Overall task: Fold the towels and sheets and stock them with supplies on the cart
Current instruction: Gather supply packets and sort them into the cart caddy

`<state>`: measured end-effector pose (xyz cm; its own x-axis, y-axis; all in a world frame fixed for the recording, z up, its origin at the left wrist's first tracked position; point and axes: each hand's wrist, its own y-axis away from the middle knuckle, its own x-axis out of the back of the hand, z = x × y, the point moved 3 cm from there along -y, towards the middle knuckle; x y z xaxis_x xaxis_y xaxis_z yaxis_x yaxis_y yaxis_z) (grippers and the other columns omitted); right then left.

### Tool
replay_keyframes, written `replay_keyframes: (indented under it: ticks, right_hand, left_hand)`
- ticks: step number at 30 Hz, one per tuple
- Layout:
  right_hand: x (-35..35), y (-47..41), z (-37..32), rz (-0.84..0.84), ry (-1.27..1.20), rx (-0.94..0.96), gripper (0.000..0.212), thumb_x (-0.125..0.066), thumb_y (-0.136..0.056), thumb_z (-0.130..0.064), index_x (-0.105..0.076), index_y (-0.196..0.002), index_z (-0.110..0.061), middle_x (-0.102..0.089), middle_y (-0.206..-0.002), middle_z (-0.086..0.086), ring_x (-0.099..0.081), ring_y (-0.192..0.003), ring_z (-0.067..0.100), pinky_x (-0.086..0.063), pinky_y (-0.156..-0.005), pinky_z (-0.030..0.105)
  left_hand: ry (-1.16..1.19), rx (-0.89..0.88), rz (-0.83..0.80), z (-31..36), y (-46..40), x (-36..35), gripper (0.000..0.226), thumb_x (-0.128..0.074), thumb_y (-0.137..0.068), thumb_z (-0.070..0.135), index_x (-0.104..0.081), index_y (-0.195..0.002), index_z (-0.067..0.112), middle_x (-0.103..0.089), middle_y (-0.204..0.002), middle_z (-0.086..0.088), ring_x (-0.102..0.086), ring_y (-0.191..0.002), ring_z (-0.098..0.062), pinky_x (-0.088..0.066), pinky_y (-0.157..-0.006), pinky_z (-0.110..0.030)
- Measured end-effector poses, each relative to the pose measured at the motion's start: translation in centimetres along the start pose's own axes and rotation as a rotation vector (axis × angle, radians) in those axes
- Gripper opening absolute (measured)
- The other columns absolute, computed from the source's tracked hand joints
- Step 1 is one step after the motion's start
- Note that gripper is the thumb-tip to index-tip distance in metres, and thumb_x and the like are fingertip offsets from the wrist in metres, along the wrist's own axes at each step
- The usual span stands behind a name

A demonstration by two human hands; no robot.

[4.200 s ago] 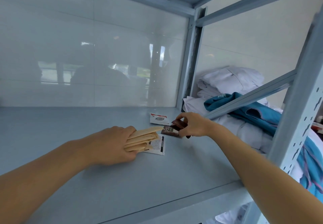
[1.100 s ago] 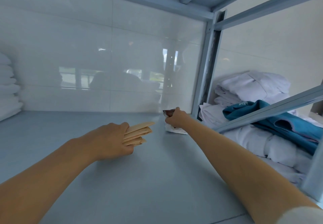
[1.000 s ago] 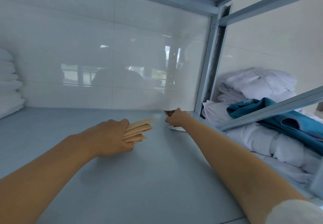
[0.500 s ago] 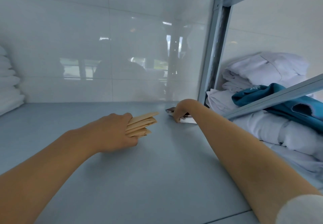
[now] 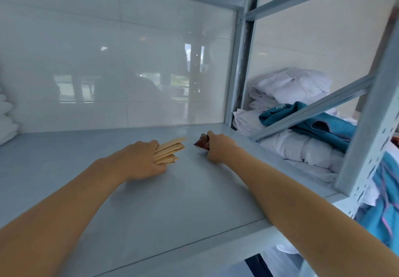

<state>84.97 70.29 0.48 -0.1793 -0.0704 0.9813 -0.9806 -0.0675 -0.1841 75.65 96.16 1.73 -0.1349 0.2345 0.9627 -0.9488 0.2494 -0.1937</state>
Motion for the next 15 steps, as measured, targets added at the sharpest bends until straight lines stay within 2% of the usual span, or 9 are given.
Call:
replay_keyframes:
  ticks: [4, 7, 12, 15]
  right_hand:
    - [1.3, 6.4, 1.0, 0.041, 0.048, -0.006, 0.059, -0.068, -0.083, -0.032, -0.039, -0.134, -0.026, -0.054, -0.113, 0.01, -0.058, -0.1, 0.031, -0.052, -0.086, 0.045]
    - [2.5, 11.9, 2.2, 0.04, 0.049, 0.015, 0.064, -0.07, -0.083, -0.035, -0.036, -0.138, -0.031, -0.051, -0.11, 0.006, -0.057, -0.1, 0.029, -0.047, -0.083, 0.042]
    - [5.3, 22.7, 6.3, 0.091, 0.1, -0.028, 0.07, -0.07, -0.079, -0.024, -0.033, -0.138, -0.035, -0.051, -0.113, 0.004, -0.054, -0.102, 0.028, -0.047, -0.088, 0.046]
    - [7.9, 29.1, 9.8, 0.138, 0.1, -0.111, 0.07, -0.064, -0.08, -0.017, -0.033, -0.14, -0.034, -0.052, -0.114, 0.004, -0.056, -0.102, 0.029, -0.049, -0.089, 0.046]
  left_hand:
    - [0.044, -0.095, -0.019, 1.9, 1.1, 0.2, 0.037, -0.066, -0.082, 0.054, -0.052, -0.107, 0.03, -0.063, -0.09, 0.007, -0.062, -0.077, -0.013, -0.049, -0.066, -0.031]
    - [0.054, -0.192, -0.025, 4.3, 2.1, 0.2, 0.039, -0.066, -0.083, 0.052, -0.051, -0.111, 0.03, -0.064, -0.092, 0.006, -0.063, -0.079, -0.014, -0.053, -0.071, -0.034]
    - [0.141, -0.398, 0.004, 10.2, 4.5, 1.0, 0.036, -0.063, -0.077, 0.051, -0.049, -0.105, 0.034, -0.065, -0.092, 0.009, -0.064, -0.077, -0.013, -0.055, -0.074, -0.037]
    - [0.147, -0.536, 0.106, 14.4, 6.3, 1.9, 0.042, -0.063, -0.076, 0.049, -0.047, -0.113, 0.038, -0.063, -0.1, 0.011, -0.063, -0.08, -0.015, -0.053, -0.073, -0.036]
